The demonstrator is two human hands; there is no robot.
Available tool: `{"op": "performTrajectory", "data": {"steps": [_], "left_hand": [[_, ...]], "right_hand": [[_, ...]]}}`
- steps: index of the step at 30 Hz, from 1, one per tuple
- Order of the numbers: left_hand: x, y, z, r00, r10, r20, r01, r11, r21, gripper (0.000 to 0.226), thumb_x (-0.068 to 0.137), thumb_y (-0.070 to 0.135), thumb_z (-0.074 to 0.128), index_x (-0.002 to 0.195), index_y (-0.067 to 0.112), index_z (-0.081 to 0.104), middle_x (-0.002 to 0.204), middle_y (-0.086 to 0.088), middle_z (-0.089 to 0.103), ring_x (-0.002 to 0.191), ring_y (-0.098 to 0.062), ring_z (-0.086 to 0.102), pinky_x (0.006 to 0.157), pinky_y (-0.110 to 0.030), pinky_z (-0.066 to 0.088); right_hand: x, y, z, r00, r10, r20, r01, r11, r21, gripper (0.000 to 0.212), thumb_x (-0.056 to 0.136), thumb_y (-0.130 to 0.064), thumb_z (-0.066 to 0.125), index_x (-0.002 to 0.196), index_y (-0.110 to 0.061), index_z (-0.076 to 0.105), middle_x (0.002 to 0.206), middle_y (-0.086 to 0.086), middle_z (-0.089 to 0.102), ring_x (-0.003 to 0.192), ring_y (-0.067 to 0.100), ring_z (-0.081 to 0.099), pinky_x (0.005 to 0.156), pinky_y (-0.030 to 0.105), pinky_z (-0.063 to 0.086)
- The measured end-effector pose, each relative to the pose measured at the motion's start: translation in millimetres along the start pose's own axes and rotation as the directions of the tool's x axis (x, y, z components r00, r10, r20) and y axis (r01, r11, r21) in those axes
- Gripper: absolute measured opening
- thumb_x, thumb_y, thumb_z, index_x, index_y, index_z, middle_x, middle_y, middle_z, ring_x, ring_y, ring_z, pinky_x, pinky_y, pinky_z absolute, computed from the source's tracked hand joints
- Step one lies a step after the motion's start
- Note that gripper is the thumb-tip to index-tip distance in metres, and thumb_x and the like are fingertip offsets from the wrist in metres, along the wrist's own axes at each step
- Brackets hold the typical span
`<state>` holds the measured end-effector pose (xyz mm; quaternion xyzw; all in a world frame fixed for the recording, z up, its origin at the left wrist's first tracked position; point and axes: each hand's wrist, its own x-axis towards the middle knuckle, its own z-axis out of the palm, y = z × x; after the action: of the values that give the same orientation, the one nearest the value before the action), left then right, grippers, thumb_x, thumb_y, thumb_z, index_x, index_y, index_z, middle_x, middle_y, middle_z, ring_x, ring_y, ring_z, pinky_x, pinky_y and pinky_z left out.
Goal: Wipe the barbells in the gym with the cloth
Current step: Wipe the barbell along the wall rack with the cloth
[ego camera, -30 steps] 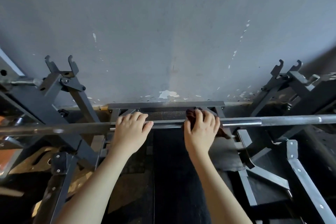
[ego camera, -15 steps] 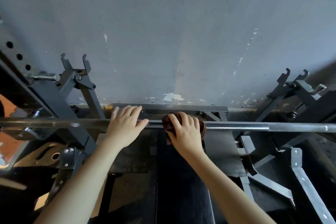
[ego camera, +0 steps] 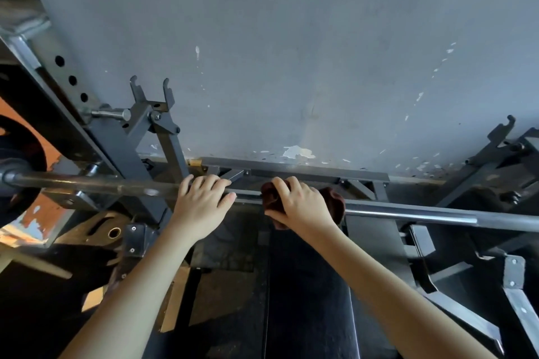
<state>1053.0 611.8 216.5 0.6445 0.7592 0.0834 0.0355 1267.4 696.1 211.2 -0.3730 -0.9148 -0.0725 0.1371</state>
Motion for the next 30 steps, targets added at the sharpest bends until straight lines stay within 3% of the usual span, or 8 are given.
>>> {"op": "performTrajectory", "data": {"steps": [5,11,15,19,23,26,28,30], "left_hand": [[-1,1,-4,1.0,-0.029,-0.002,0.029,0.997,-0.069,0.084,0.082,0.056,-0.004,0.139,0.026,0.049,0.138,0.008,0.051,0.133,-0.015,0.038,0.116,-0.036,0.008],[1,3,-9,0.995,-0.068,0.074,0.077,0.989,-0.13,0.085,0.082,0.05,-0.012,0.144,0.029,0.042,0.149,0.013,0.039,0.141,-0.007,0.025,0.118,-0.031,-0.002],[0,6,-7,0.994,-0.099,0.042,0.103,0.986,-0.13,0.091,0.077,0.052,-0.014,0.143,0.029,0.045,0.147,0.014,0.041,0.14,-0.005,0.025,0.118,-0.032,-0.002],[0,9,-7,0.994,-0.111,-0.009,0.109,0.987,-0.12,0.091,0.077,0.051,-0.013,0.143,0.029,0.044,0.147,0.013,0.042,0.141,-0.007,0.026,0.117,-0.032,-0.003],[-2,5,-2,0.996,-0.078,-0.034,0.072,0.987,-0.146,0.087,0.079,0.05,-0.012,0.147,0.029,0.038,0.151,0.014,0.037,0.143,-0.006,0.021,0.117,-0.03,-0.004],[-2,0,-5,0.999,-0.043,-0.005,0.041,0.972,-0.23,0.063,0.097,0.045,0.004,0.151,0.027,0.031,0.156,0.013,0.03,0.145,-0.004,0.015,0.117,-0.027,-0.006],[-4,-6,-15,0.998,-0.043,0.053,0.06,0.921,-0.385,0.048,0.106,0.034,0.022,0.152,0.023,0.027,0.158,0.009,0.026,0.146,-0.006,0.013,0.115,-0.023,-0.003],[-9,-19,-32,0.995,-0.07,0.077,0.101,0.834,-0.543,0.047,0.106,0.032,0.031,0.152,0.022,0.028,0.157,0.007,0.026,0.145,-0.011,0.017,0.113,-0.023,0.009]], "right_hand": [[16,-27,1,0.998,-0.018,0.055,0.015,0.998,0.061,0.067,0.084,-0.052,0.069,0.134,-0.014,0.048,0.11,0.015,0.062,0.087,0.032,0.067,0.07,0.04,0.055],[-25,20,-3,0.997,-0.056,-0.051,0.057,0.998,0.027,0.082,0.056,-0.037,0.092,0.123,-0.016,0.049,0.097,0.015,0.064,0.074,0.031,0.068,0.063,0.042,0.058],[-10,3,-2,1.0,0.014,0.0,-0.014,1.0,-0.019,0.074,0.061,-0.044,0.089,0.118,-0.011,0.056,0.089,0.016,0.064,0.066,0.032,0.066,0.056,0.042,0.056],[18,-37,1,0.998,-0.034,0.047,0.034,0.999,-0.005,0.067,0.068,-0.045,0.085,0.121,-0.012,0.06,0.09,0.015,0.064,0.067,0.03,0.066,0.056,0.04,0.055],[14,-32,-2,0.982,-0.124,0.143,0.116,0.991,0.066,0.072,0.088,-0.048,0.064,0.146,-0.019,0.034,0.131,0.014,0.05,0.109,0.033,0.059,0.09,0.045,0.05],[6,-28,-2,0.992,-0.1,0.075,0.098,0.995,0.03,0.075,0.078,-0.063,0.061,0.138,-0.022,0.041,0.12,0.011,0.058,0.096,0.031,0.064,0.078,0.045,0.054],[10,-38,2,0.998,-0.03,0.048,0.03,1.0,0.007,0.066,0.081,-0.062,0.052,0.132,-0.021,0.045,0.11,0.011,0.061,0.087,0.032,0.065,0.071,0.045,0.054],[27,-59,-2,0.994,0.038,0.107,-0.043,0.998,0.051,0.062,0.09,-0.059,0.043,0.137,-0.02,0.044,0.115,0.012,0.059,0.094,0.034,0.064,0.078,0.044,0.05]]}}
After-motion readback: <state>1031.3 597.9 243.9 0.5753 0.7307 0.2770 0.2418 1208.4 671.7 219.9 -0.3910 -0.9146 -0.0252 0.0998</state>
